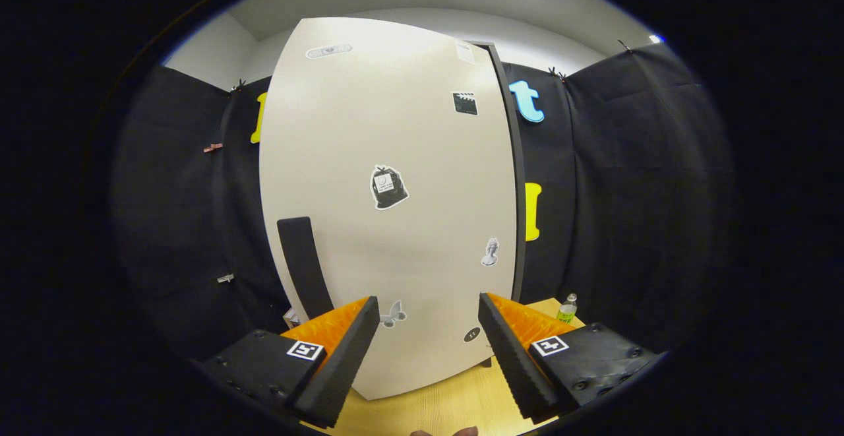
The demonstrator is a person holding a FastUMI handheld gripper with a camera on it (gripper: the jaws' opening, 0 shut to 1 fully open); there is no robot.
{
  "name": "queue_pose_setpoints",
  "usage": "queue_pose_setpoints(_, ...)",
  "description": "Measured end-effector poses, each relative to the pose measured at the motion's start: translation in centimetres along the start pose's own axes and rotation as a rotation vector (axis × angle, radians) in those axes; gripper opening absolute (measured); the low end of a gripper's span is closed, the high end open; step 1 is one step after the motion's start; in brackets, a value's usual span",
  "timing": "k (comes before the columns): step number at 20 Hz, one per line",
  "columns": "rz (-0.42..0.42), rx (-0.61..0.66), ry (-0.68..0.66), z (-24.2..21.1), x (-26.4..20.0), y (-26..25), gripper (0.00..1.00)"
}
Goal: Open the shoe cabinet door, grab the shoes and put them into the shoe cabinet, then close the shoe cabinet door.
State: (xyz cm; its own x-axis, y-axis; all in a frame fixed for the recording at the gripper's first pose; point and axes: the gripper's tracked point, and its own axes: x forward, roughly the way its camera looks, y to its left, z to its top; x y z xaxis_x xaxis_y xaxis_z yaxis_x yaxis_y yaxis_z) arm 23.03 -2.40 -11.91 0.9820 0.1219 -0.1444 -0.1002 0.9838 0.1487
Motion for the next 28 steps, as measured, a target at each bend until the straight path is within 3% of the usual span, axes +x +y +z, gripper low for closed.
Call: queue_pose_setpoints(28, 0.003, 0.002, -0.003, 0.58, 0.15, -0.14, 0.98)
